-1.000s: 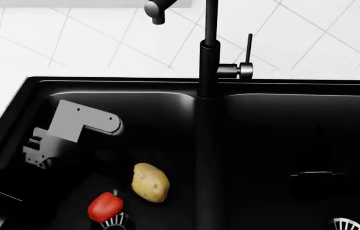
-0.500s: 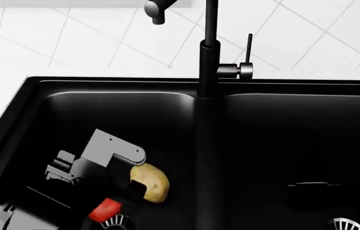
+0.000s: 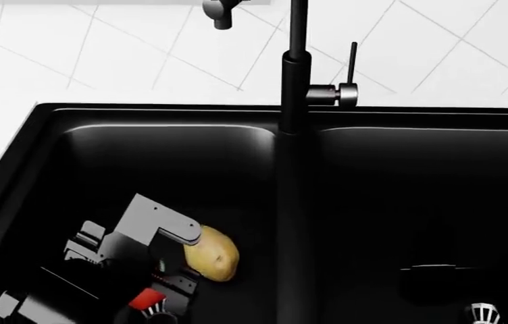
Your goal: Pick the vegetables from the sink and place them on the cutting board.
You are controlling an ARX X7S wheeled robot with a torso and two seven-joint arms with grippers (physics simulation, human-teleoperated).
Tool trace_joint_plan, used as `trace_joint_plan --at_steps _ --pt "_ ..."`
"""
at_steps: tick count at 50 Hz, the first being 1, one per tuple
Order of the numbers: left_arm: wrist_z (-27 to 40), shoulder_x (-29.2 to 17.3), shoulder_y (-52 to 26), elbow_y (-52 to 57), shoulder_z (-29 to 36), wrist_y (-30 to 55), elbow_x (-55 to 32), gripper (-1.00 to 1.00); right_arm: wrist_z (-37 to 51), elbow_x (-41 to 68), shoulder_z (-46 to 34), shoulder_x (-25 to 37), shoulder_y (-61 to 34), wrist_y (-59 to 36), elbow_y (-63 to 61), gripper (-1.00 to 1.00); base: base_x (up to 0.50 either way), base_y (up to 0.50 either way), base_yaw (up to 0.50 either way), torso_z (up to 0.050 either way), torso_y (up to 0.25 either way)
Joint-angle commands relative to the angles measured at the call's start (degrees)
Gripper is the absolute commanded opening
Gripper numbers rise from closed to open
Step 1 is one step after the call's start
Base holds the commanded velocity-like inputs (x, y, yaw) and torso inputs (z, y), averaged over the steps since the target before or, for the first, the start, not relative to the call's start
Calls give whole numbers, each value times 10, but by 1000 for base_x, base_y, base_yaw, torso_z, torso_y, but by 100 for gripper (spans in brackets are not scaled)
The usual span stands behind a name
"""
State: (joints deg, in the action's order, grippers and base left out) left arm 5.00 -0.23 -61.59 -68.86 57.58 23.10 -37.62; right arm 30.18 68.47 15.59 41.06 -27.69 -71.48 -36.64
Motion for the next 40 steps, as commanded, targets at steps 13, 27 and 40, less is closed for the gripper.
trace_joint_plan --at_steps 13,27,40 --pt "-13 2 -3 -33 177 -77 -140 100 -10 -13 -7 -1 12 17 4 100 0 0 0 0 -97" --pt "-10 2 1 -42 228 -77 -169 100 -10 -10 -5 2 22 22 1 100 0 0 0 0 -97" --pt "11 2 4 -58 228 -71 -172 100 -23 -24 -10 1 36 39 6 100 0 0 0 0 -99"
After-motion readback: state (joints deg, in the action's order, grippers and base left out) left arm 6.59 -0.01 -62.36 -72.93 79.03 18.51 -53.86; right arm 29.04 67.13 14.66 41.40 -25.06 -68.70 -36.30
